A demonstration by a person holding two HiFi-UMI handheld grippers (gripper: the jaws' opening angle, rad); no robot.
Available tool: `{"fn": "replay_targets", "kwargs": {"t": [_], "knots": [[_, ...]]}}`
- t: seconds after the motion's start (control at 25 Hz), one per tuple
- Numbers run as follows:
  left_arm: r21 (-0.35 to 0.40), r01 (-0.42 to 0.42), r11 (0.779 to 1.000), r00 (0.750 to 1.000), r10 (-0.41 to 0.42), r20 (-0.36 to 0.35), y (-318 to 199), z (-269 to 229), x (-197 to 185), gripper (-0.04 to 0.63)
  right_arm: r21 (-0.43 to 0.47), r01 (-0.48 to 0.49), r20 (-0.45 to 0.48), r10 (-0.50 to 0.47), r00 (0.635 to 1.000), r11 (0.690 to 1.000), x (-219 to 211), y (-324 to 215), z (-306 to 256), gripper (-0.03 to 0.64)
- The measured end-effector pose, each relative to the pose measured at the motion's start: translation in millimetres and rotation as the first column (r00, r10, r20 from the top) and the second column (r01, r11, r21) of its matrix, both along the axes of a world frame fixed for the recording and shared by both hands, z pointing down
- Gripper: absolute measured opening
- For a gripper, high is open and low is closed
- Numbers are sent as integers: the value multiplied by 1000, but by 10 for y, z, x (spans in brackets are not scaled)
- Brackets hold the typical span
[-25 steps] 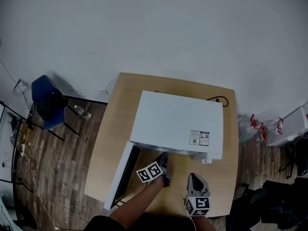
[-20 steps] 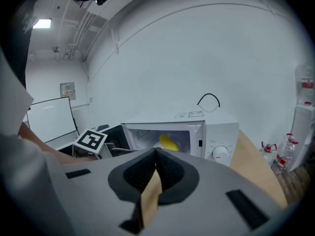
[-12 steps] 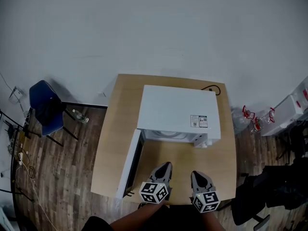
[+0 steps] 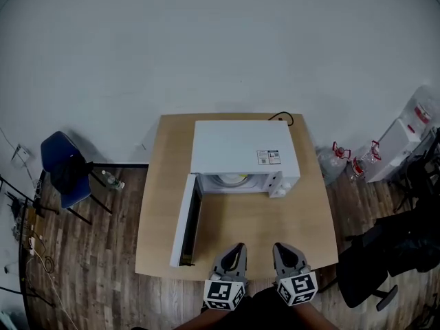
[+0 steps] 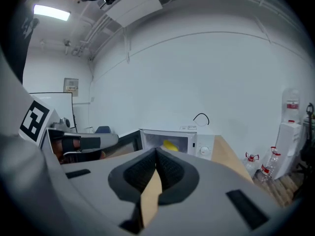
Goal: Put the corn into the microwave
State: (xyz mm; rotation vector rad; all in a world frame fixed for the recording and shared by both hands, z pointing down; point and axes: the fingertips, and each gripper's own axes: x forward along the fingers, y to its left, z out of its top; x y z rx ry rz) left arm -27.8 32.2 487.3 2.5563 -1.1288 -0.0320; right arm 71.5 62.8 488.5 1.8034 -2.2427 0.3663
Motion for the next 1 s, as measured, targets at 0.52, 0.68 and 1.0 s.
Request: {"fn": "replay_targets", "kwargs": {"t": [0.52,0.68,1.0], "knots": [[3,63,998,994,-63,86,1790,-167,-27,15,112,40,34,-44,998,993,-45,1544,-222,60],[-11,38,999,993,-37,113,2335,-121,29,15,136,-15,70,5,998,991,50,2130,-310,60],[52,29,998,990,-35,134,2847,-201,104,15,115,34,53,-40,998,993,-25,2730,-337,60]]}}
